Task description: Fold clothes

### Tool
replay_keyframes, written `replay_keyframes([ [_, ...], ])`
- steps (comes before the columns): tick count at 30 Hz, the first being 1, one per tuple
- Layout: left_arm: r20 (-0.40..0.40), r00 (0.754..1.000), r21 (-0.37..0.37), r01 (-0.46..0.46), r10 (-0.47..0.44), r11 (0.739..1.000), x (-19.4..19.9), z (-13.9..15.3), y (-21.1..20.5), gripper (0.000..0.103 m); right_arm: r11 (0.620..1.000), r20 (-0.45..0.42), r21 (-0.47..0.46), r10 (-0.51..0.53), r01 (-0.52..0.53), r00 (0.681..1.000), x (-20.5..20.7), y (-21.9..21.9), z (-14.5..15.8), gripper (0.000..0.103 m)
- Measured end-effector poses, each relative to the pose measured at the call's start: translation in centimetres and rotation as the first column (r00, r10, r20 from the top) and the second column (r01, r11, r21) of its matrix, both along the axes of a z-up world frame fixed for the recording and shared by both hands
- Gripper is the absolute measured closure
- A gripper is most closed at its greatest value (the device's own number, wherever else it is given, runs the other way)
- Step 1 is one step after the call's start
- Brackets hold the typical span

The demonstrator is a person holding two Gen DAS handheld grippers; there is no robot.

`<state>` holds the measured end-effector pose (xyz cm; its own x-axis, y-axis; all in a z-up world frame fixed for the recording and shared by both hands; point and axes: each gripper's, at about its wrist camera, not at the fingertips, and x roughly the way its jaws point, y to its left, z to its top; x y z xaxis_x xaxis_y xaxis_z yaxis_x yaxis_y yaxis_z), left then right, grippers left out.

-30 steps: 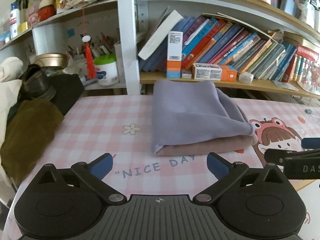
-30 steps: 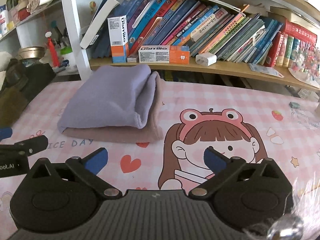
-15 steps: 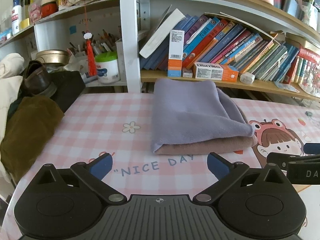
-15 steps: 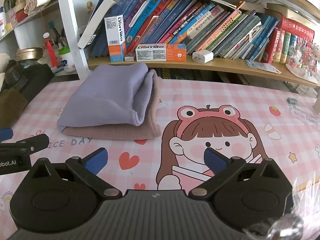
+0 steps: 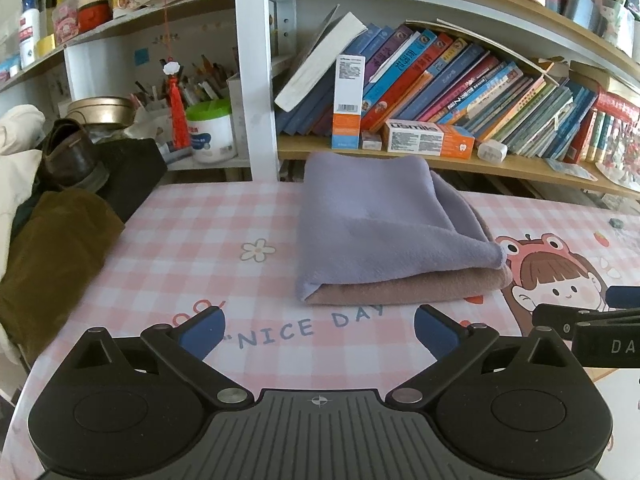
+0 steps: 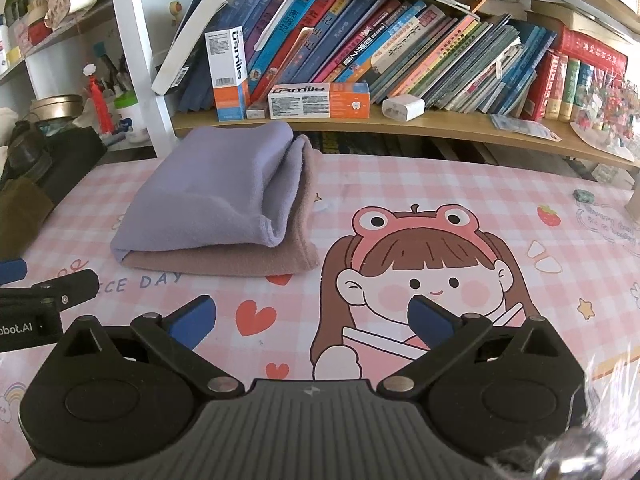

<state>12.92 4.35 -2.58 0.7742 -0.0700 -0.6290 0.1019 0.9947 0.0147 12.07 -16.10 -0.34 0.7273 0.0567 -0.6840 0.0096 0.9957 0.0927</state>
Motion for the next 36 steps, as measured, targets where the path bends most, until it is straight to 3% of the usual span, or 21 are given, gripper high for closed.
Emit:
replay_keyframes([
  [36, -0.009, 1.0, -0.011, -0.007, 0.007, 1.0, -0.2, -0.18, -0.41, 0.001, 1.0, -0.005, 0.019, -0.003, 0.003, 1.0, -0.34, -0.14, -0.11, 0.0],
])
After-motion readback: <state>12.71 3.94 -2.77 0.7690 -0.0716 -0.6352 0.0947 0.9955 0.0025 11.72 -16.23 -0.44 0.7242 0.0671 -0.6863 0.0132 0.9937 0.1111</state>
